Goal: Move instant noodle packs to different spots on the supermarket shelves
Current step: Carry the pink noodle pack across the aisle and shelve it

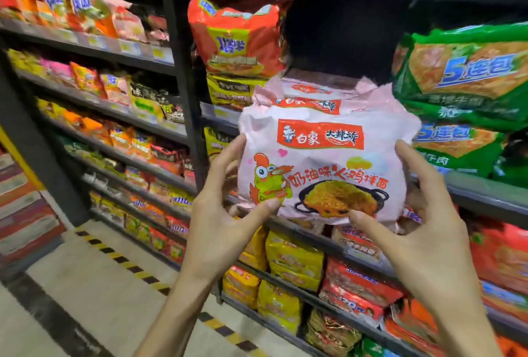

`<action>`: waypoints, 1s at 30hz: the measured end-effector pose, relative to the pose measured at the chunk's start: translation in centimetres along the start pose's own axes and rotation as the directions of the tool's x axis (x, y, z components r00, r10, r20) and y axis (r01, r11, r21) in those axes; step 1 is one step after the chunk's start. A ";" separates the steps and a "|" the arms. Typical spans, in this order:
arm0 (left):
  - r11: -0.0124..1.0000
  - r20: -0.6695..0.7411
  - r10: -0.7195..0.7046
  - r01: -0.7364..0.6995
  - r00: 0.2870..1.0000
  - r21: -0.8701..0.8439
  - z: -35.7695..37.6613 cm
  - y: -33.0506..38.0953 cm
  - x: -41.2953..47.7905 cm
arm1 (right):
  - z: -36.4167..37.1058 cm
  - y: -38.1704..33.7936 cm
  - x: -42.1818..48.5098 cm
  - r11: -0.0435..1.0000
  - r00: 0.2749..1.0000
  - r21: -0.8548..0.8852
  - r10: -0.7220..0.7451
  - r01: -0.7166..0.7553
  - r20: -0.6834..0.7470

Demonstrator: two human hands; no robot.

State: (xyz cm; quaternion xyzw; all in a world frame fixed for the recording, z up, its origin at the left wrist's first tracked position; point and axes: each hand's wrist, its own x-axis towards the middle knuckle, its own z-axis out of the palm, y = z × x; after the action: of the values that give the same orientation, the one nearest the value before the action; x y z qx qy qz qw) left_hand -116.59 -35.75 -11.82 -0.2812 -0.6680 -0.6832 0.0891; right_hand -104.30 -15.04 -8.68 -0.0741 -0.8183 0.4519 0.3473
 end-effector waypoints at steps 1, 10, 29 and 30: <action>1.000 0.030 0.013 -0.012 0.999 -0.026 -0.4 -0.3 1.0 | 0.5 -0.4 0.5 1.000 1.000 -0.016 -0.001 0.001 -0.015; 0.973 0.228 0.166 -0.122 0.959 -0.194 -3.7 -3.3 11.7 | 6.2 -2.5 5.3 0.993 0.963 -0.106 -0.076 0.050 -0.258; 0.929 0.194 0.330 -0.281 0.924 -0.240 0.3 -5.6 22.4 | 7.6 -0.7 14.4 0.945 0.876 -0.258 -0.290 0.200 -0.386; 0.928 0.192 0.336 -0.290 0.922 -0.235 0.5 -5.7 22.8 | 7.5 -0.3 14.8 0.943 0.875 -0.263 -0.297 0.205 -0.383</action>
State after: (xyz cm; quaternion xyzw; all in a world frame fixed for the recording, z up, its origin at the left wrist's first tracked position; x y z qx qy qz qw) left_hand -138.12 -28.96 -5.33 -0.4691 -0.5470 -0.6873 0.0911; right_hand -120.06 -13.99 -3.67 -0.0986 -0.7717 0.2853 0.5598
